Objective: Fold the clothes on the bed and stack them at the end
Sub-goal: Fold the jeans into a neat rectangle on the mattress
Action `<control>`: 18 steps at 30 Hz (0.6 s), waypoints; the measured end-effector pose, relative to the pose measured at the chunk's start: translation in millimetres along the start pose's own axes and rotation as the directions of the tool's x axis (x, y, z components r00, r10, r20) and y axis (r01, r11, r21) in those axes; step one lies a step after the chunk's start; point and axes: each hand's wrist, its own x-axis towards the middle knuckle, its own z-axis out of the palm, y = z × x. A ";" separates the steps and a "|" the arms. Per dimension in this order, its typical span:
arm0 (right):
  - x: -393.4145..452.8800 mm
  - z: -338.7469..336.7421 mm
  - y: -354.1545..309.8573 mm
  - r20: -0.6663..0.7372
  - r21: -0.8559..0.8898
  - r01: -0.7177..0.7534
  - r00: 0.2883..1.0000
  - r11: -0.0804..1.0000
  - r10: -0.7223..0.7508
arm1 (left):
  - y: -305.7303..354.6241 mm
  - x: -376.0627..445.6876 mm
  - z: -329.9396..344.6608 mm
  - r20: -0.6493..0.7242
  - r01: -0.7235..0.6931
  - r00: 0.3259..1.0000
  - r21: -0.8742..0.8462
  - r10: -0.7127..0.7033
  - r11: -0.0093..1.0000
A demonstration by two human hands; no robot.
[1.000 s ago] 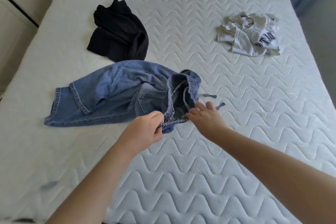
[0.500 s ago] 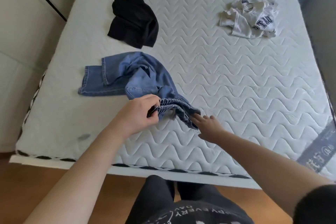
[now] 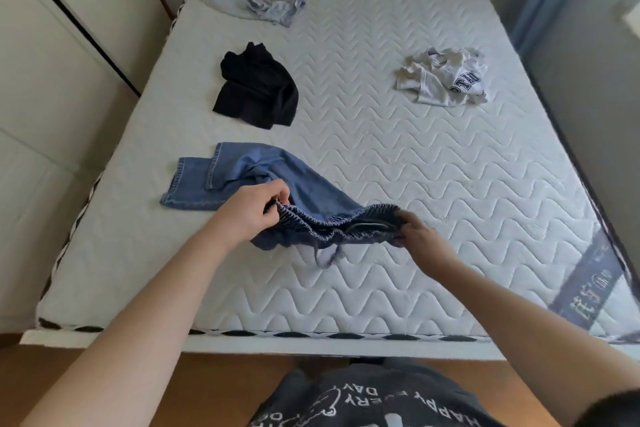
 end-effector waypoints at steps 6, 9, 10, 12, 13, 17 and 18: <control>-12.6 -77.3 -25.8 -0.180 0.195 -0.041 0.981 0.980 0.077 | -37.2 -20.4 -30.4 -0.038 -0.101 0.994 0.006 0.101 0.995; -11.3 -121.1 -51.8 -0.216 0.272 -0.106 0.962 0.956 0.169 | -43.9 -27.7 -56.0 -0.051 -0.169 0.984 0.069 0.172 0.983; -10.7 -135.8 -61.1 -0.241 0.278 -0.080 0.959 0.957 0.150 | -44.3 -28.6 -65.9 -0.086 -0.178 0.979 0.084 0.185 0.980; -9.2 -165.2 -79.0 -0.294 0.257 -0.022 0.951 0.966 0.100 | -42.7 -28.3 -88.5 -0.164 -0.186 0.966 0.097 0.200 0.978; -8.1 -179.4 -87.7 -0.316 0.237 -0.002 0.945 0.972 0.080 | -40.5 -27.4 -101.7 -0.186 -0.183 0.962 0.106 0.200 0.977; -6.1 -235.3 -120.5 -0.435 0.239 0.053 0.898 0.970 0.058 | -26.6 -19.8 -161.8 -0.255 -0.190 0.943 0.113 0.214 0.975; -6.2 -249.5 -128.3 -0.473 0.250 0.073 0.879 0.965 0.056 | -22.4 -17.7 -177.7 -0.285 -0.195 0.933 0.117 0.221 0.974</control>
